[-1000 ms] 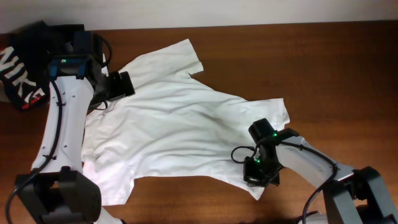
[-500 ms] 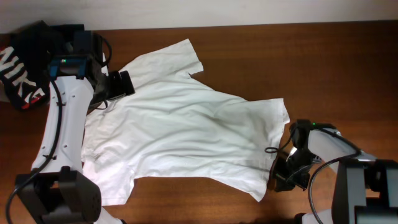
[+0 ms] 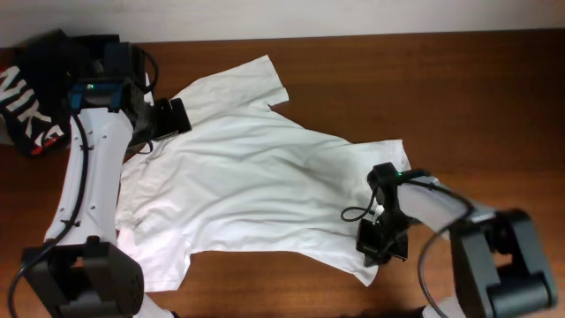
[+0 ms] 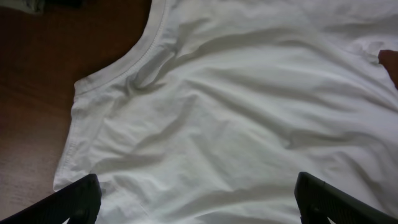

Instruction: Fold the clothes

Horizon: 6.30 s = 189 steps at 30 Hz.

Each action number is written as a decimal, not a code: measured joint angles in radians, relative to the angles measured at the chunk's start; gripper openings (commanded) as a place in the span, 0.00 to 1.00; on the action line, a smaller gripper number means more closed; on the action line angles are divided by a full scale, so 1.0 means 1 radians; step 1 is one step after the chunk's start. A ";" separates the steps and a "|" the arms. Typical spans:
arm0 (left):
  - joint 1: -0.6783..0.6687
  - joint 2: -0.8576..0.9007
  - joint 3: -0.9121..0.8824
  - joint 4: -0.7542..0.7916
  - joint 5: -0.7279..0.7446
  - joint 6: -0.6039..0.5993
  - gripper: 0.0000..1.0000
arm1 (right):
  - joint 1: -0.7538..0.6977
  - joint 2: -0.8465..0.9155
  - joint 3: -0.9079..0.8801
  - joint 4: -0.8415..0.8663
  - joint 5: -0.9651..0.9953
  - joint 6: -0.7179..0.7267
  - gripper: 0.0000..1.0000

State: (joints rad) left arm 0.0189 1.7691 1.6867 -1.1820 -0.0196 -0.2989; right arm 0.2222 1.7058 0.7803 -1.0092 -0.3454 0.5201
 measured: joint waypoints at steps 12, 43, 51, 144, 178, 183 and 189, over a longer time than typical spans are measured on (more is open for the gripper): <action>0.000 0.000 0.000 -0.004 0.000 0.000 0.99 | -0.099 0.028 0.008 0.000 -0.017 0.068 0.04; 0.000 -0.063 -0.008 -0.062 0.039 0.000 0.99 | -0.384 -0.126 0.726 -0.363 -0.034 -0.180 0.97; 0.000 -0.254 -0.184 -0.230 0.039 -0.019 0.99 | -0.345 -0.286 0.684 -0.421 0.008 -0.184 0.98; 0.122 -0.240 -0.766 0.216 0.264 -0.177 0.01 | -0.345 -0.382 -0.145 0.031 0.139 0.183 0.04; -0.096 0.029 -0.739 1.319 0.037 -0.176 0.02 | -0.339 -0.390 0.033 0.422 0.256 0.164 0.04; -0.095 0.126 -0.739 1.403 0.003 -0.156 0.99 | -0.339 -0.303 0.032 0.492 0.278 0.156 0.99; -0.070 0.005 -0.638 1.188 0.006 -0.068 0.99 | -0.360 -0.294 0.235 0.275 0.277 0.028 0.99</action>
State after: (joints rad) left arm -0.0509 1.7744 1.0489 0.0063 -0.0132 -0.3672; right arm -0.1379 1.4120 1.0157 -0.7341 -0.0685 0.5484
